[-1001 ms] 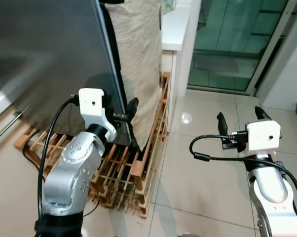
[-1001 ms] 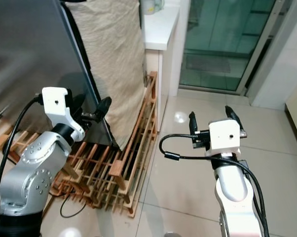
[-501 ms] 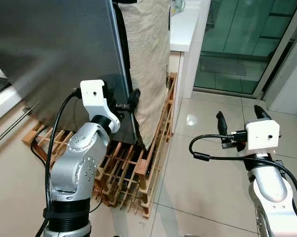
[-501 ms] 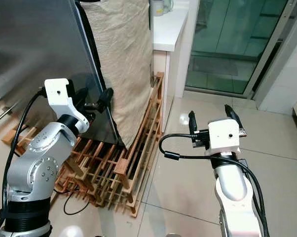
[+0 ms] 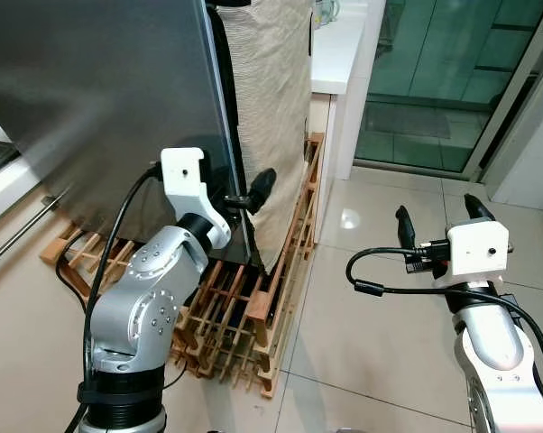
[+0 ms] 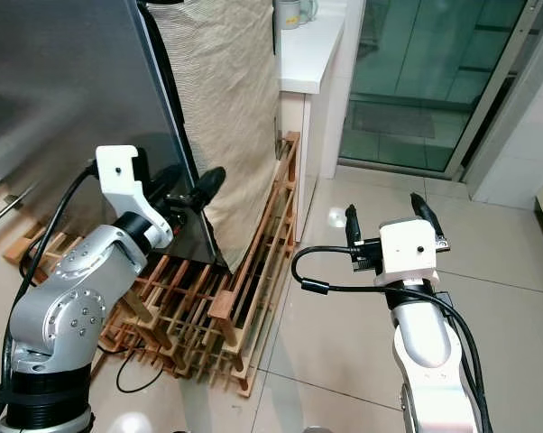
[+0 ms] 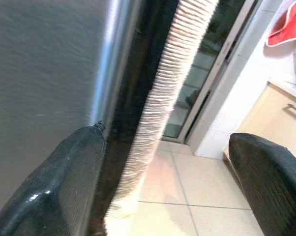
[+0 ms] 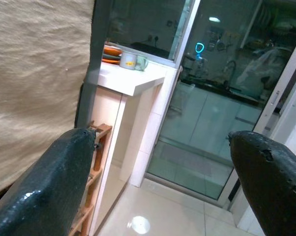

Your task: Restocking fridge

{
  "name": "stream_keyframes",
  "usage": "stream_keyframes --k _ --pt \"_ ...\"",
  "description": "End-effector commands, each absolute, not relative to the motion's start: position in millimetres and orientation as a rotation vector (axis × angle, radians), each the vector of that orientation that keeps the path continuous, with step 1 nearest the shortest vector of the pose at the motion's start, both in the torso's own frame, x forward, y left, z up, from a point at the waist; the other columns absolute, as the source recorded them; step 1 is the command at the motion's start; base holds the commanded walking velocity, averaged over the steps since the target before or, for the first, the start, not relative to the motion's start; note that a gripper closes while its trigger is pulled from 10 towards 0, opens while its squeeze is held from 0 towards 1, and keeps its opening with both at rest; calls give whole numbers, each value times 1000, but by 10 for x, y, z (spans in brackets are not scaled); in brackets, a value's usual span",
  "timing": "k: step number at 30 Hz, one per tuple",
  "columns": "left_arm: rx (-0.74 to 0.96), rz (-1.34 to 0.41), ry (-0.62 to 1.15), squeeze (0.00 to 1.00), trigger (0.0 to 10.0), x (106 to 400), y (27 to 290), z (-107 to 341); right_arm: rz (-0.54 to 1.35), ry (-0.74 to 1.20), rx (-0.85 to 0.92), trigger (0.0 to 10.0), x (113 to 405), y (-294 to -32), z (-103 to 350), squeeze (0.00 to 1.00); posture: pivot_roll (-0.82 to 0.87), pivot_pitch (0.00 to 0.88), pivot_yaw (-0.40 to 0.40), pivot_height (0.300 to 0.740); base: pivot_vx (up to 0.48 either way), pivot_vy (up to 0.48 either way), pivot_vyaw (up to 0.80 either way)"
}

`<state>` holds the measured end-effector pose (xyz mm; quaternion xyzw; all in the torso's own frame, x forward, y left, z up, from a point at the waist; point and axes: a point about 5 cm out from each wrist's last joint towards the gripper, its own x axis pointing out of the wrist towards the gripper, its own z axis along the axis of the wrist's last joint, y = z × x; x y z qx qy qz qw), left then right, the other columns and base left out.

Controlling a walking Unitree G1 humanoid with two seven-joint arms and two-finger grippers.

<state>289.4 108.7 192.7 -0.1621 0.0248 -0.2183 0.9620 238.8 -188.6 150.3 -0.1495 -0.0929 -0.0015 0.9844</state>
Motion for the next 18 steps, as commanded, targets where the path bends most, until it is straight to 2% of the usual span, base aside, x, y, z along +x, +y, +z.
stream_keyframes --k 1,5,10,13,18 --pt "-338 -463 47 0 10000 2882 1058 1975 1 -192 -308 10000 2395 -1883 1504 0 -191 0 83 740 0 0 0" --pt "-346 -471 49 0 10000 2885 1049 1993 -3 -189 -309 10000 2398 -1892 1501 0 -192 0 82 740 0 0 0" --pt "-290 -396 51 0 10000 3012 1064 1986 0 -193 -310 10000 2423 -1887 1508 0 -190 0 74 740 0 0 0" --pt "-252 -392 45 0 10000 3125 957 2011 3 -200 -311 10000 2458 -1880 1526 0 -193 0 70 740 0 0 0" --pt "-249 -394 42 0 10000 3141 938 2020 4 -203 -312 10000 2465 -1880 1533 0 -193 0 70 740 0 0 0"
